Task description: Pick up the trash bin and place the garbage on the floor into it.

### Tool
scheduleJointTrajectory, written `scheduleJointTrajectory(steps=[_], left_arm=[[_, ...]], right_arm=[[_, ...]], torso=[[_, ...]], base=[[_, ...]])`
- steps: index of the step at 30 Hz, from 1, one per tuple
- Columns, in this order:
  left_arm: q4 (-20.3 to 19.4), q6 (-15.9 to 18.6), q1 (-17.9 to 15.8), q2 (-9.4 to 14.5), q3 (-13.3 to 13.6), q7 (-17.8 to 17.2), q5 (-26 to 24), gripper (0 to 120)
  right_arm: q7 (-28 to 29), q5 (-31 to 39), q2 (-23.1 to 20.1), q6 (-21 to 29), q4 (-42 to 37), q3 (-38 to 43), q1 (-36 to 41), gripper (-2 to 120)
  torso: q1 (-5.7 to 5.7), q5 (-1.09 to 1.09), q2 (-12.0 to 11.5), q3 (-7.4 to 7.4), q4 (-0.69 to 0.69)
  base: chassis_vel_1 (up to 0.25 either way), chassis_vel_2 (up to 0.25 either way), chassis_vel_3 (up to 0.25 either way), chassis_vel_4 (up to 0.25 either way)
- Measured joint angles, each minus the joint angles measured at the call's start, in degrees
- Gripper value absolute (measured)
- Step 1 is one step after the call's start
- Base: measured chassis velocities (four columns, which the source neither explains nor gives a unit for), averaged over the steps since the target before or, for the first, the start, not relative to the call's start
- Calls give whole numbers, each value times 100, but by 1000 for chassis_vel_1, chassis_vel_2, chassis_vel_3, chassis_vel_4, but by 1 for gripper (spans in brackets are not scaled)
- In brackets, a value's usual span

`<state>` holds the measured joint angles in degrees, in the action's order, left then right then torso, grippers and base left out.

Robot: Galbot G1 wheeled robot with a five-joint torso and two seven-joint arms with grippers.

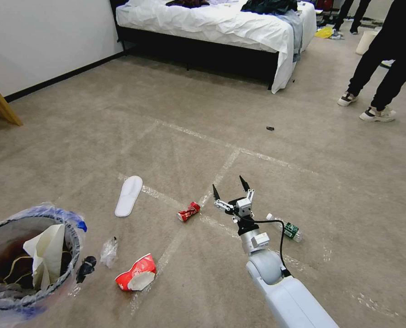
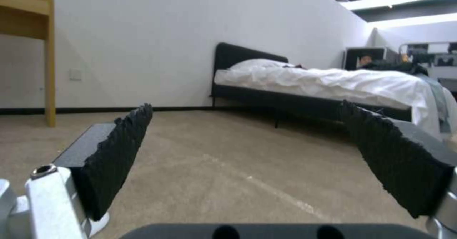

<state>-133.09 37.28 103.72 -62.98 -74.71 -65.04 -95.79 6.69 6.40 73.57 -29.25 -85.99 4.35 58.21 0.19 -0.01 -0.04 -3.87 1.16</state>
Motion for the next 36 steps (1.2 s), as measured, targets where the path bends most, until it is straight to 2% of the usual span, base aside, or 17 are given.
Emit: scheduleJointTrajectory(steps=[6, 7, 8, 11, 12, 14, 15, 17, 20, 21, 22, 27, 30, 31, 33, 34, 36], left_arm=[[19, 48, 81, 23, -111, 74, 1, 0], [38, 62, 101, 49, -152, 99, 8, 0], [38, 62, 101, 49, -152, 99, 8, 0], [105, 63, 33, 153, -123, 97, 18, 0], [105, 63, 33, 153, -123, 97, 18, 0], [133, 57, -38, 158, -58, 95, 29, 0], [133, 57, -38, 158, -58, 95, 29, 0], [166, 55, -112, 155, 22, 86, 57, 0], [180, 53, -118, 105, 28, 82, 98, 0], [180, 53, -118, 105, 28, 82, 98, 0], [180, 46, -115, 73, 18, 86, 114, 0], [178, 25, -97, 23, 6, 87, 159, 0], [187, 15, -38, -87, -3, 97, 281, 0], [187, 15, -38, -87, -3, 97, 281, 0], [188, 5, -4, -139, -28, 111, 323, 0], [188, 5, -4, -139, -28, 111, 323, 0], [194, 1, 34, -163, -76, 119, 330, 0]], right_arm=[[-448, 59, -313, -126, 59, -192, -379, 100], [-761, 70, -588, -221, 115, -352, -633, 100], [-761, 70, -588, -221, 115, -352, -633, 100], [-1409, 148, -1277, -243, 121, -760, -1267, 100], [-1409, 148, -1277, -243, 121, -760, -1267, 100], [-1931, 435, -1654, -198, 130, -1318, -1860, 100], [-1931, 435, -1654, -198, 130, -1318, -1860, 100], [-2193, 817, -1805, -172, 232, -1859, -2265, 100], [-2707, 1317, -1825, -101, 374, -2357, -2627, 100], [-2707, 1317, -1825, -101, 374, -2357, -2627, 100], [-2979, 1617, -1785, -42, 459, -2711, -2846, 100], [-3092, 1757, -1659, 97, 536, -3262, -3165, 100], [-2894, 1770, -1474, 655, 521, -4079, -3799, 100], [-2894, 1770, -1474, 655, 521, -4079, -3799, 100], [-2634, 1825, -1419, 1172, 354, -4505, -4172, 100], [-2634, 1825, -1419, 1172, 354, -4505, -4172, 100], [-2519, 2017, -1336, 1671, 137, -4953, -4533, 100]], torso=[[0, 1, 0, 0, 1], [0, 2, 0, 0, -1], [0, 2, 0, 0, -1], [0, -1, -1, 0, 3], [0, -1, -1, 0, 3], [0, 0, -1, 0, 1], [0, 0, -1, 0, 1], [0, 0, -1, -1, 1], [0, 0, -1, 0, 0], [0, 0, -1, 0, 0], [0, 0, -1, 0, 0], [0, 0, -1, 0, 0], [0, 0, -1, 0, -1], [0, 0, -1, 0, -1], [0, -2, -1, 0, 0], [0, -2, -1, 0, 0], [0, -1, 0, 0, 0]], base=[[0, 0, 0, 0], [0, 0, 0, 0], [0, 0, 0, 0], [0, 0, 0, 0], [0, 0, 0, 0], [0, 0, 0, 0], [0, 0, 0, 0], [0, 0, 0, 0], [0, 0, 0, 0], [0, 0, 0, 0], [0, 0, 0, 0], [0, 0, 0, 0], [0, 0, 0, 0], [0, 0, 0, 0], [0, 0, 0, 0], [0, 0, 0, 0], [0, 0, 0, 0]])
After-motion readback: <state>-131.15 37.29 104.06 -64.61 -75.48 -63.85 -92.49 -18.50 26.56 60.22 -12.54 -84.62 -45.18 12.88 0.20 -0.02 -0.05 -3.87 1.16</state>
